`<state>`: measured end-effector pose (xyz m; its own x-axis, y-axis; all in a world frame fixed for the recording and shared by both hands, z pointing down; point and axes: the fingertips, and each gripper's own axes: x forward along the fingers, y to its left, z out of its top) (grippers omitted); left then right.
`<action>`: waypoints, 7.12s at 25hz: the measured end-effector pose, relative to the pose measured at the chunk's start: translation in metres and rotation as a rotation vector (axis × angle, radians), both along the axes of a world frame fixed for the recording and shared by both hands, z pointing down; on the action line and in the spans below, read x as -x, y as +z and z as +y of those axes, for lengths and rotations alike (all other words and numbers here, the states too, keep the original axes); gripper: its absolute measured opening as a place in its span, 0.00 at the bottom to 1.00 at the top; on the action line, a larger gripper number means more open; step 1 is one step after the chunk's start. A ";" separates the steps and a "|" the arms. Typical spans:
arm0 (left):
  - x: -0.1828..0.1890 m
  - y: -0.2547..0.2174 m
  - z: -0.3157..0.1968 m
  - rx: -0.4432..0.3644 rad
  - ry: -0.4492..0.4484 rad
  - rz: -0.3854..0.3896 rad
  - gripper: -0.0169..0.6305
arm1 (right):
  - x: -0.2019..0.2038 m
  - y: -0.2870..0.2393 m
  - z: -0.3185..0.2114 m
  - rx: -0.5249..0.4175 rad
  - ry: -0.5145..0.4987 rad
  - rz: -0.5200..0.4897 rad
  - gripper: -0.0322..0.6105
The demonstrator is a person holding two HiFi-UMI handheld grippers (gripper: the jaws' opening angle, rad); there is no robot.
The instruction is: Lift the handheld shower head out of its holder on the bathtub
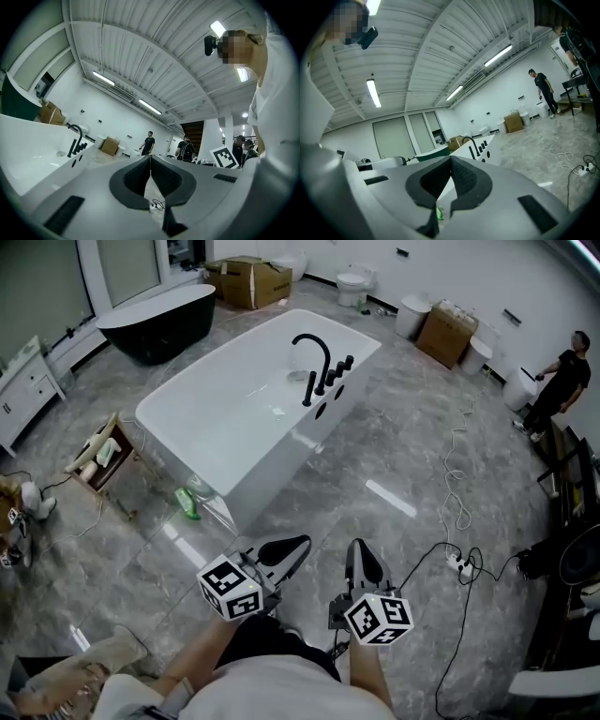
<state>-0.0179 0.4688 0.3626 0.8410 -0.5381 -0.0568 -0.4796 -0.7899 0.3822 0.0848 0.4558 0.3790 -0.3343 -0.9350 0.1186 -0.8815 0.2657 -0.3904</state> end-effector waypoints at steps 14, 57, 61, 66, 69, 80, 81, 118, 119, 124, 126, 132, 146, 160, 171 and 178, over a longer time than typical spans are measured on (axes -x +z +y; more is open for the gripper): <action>0.038 0.002 -0.041 -0.027 0.044 -0.020 0.05 | 0.027 -0.018 -0.044 -0.088 0.060 0.017 0.08; 0.008 0.002 -0.312 -0.016 -0.153 -0.037 0.05 | 0.009 -0.016 -0.304 -0.117 -0.098 0.008 0.08; 0.002 0.003 -0.335 -0.014 -0.170 -0.040 0.05 | 0.002 -0.016 -0.327 -0.120 -0.114 0.004 0.08; -0.003 0.004 -0.356 -0.018 -0.187 -0.038 0.05 | -0.003 -0.015 -0.349 -0.121 -0.128 0.001 0.08; -0.006 0.008 -0.365 -0.012 -0.197 -0.039 0.05 | -0.005 -0.010 -0.358 -0.113 -0.138 0.000 0.08; -0.027 0.022 -0.376 0.000 -0.197 -0.053 0.05 | -0.019 0.006 -0.374 -0.081 -0.168 -0.023 0.08; -0.028 0.023 -0.376 0.002 -0.196 -0.055 0.05 | -0.019 0.006 -0.374 -0.082 -0.169 -0.023 0.08; -0.021 0.032 -0.541 0.053 -0.246 -0.019 0.05 | -0.022 -0.010 -0.528 -0.106 -0.154 0.010 0.08; -0.018 0.032 -0.549 0.058 -0.253 -0.016 0.05 | -0.021 -0.012 -0.535 -0.109 -0.156 0.014 0.08; -0.013 0.030 -0.589 0.060 -0.257 -0.005 0.05 | -0.017 -0.014 -0.574 -0.100 -0.155 0.026 0.08; -0.011 0.030 -0.607 0.066 -0.264 -0.001 0.05 | -0.016 -0.015 -0.591 -0.095 -0.163 0.027 0.08; 0.000 0.034 -0.656 0.082 -0.288 0.013 0.05 | -0.008 -0.012 -0.641 -0.083 -0.186 0.034 0.08; 0.017 0.049 -0.740 0.102 -0.310 0.002 0.05 | 0.026 -0.001 -0.729 -0.093 -0.279 0.042 0.08; 0.033 0.049 -0.749 0.085 -0.385 0.010 0.05 | 0.060 0.006 -0.743 -0.115 -0.451 0.044 0.23; 0.053 0.078 -0.742 0.186 -0.537 0.015 0.05 | 0.088 0.033 -0.742 -0.053 -0.667 0.098 0.37; 0.056 0.099 -0.742 0.219 -0.580 0.011 0.05 | 0.096 0.071 -0.740 0.024 -0.746 0.125 0.37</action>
<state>-0.0742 -0.2732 0.4616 0.4079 -0.9076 0.0997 -0.8027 -0.3045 0.5128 -0.0116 -0.2844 0.4497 -0.8602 -0.4626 0.2147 -0.5092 0.8017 -0.3130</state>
